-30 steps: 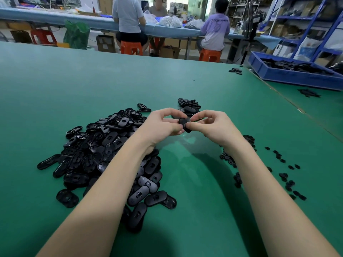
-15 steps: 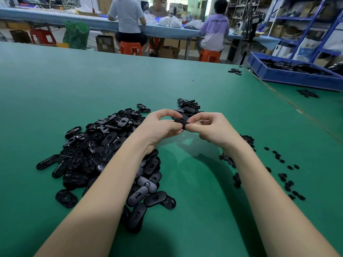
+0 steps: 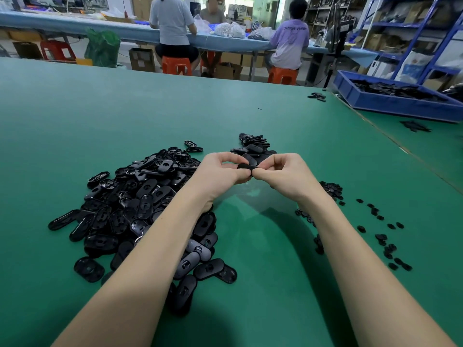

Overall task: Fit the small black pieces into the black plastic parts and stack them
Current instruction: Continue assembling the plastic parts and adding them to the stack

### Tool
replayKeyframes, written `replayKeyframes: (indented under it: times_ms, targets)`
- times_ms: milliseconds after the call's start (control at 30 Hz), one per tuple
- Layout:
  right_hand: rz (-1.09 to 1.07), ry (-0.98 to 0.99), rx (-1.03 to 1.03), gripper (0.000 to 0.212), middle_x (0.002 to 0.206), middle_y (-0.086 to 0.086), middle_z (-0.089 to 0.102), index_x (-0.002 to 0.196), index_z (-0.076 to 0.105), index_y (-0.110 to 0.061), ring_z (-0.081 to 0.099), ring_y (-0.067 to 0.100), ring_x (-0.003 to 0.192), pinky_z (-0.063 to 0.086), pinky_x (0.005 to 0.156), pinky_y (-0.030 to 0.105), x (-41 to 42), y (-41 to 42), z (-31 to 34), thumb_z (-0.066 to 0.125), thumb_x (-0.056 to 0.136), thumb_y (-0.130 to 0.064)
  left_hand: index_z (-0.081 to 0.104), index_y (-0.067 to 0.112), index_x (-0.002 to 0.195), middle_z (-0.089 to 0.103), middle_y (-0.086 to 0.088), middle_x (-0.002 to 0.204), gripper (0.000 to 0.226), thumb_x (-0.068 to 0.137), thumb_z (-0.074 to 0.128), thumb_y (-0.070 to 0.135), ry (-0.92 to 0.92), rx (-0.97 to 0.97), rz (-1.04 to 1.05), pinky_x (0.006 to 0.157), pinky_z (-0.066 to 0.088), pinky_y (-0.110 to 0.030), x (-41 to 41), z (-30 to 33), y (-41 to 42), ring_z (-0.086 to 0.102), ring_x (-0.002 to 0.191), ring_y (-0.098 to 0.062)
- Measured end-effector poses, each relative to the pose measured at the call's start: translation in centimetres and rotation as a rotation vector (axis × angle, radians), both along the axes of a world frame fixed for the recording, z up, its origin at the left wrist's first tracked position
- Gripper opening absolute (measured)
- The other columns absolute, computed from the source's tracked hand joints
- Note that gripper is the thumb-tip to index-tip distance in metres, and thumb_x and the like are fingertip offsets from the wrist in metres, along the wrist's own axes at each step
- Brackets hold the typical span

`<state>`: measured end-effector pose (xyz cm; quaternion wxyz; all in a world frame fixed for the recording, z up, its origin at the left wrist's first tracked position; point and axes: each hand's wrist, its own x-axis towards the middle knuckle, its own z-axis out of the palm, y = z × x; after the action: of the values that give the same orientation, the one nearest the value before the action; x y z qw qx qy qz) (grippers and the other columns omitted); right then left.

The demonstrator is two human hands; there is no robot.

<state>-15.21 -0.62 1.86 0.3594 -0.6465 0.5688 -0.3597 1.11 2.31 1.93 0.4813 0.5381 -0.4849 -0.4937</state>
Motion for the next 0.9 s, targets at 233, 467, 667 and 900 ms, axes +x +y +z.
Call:
replayKeyframes:
  times_ms: [233, 467, 667, 900]
  targets:
    - [-0.018, -0.012, -0.050, 0.014, 0.050, -0.017, 0.056, 0.074, 0.067, -0.022, 0.045, -0.001, 0.045, 0.035, 0.046, 0.009, 0.0, 0.0, -0.2, 0.080, 0.076, -0.026, 0.070, 0.017, 0.089, 0.076, -0.010, 0.091, 0.018, 0.082, 0.076, 0.002, -0.061, -0.001, 0.087, 0.096, 0.056, -0.037, -0.6, -0.4, -0.3, 0.074, 0.090, -0.022]
    - [-0.030, -0.112, -0.011, 0.013, 0.056, -0.012, 0.054, 0.077, 0.067, -0.018, 0.044, 0.006, 0.050, 0.037, 0.050, 0.016, 0.1, 0.1, -0.8, 0.080, 0.079, -0.021, 0.071, 0.016, 0.091, 0.077, -0.009, 0.087, 0.017, 0.083, 0.075, 0.002, -0.068, -0.010, 0.089, 0.090, 0.057, -0.033, -0.5, -0.7, -0.5, 0.075, 0.086, -0.020]
    - [0.040, -0.246, 0.087, 0.015, 0.055, -0.010, 0.056, 0.080, 0.063, -0.014, 0.047, 0.008, 0.048, 0.040, 0.045, 0.017, 0.1, 0.6, -1.1, 0.076, 0.088, -0.009, 0.069, 0.013, 0.087, 0.075, -0.013, 0.087, 0.018, 0.083, 0.073, -0.005, 0.004, 0.004, 0.028, 0.086, 0.057, -0.027, 0.1, -0.7, -0.1, 0.072, 0.079, -0.019]
    - [0.042, -0.158, 0.009, 0.015, 0.055, -0.011, 0.056, 0.077, 0.064, -0.016, 0.051, 0.005, 0.049, 0.046, 0.048, 0.019, 0.3, 0.8, -0.8, 0.075, 0.085, -0.012, 0.070, 0.015, 0.081, 0.075, -0.005, 0.076, 0.020, 0.081, 0.074, -0.004, -0.057, -0.009, 0.068, 0.087, 0.057, -0.029, 0.0, -0.6, -0.4, 0.072, 0.078, -0.018]
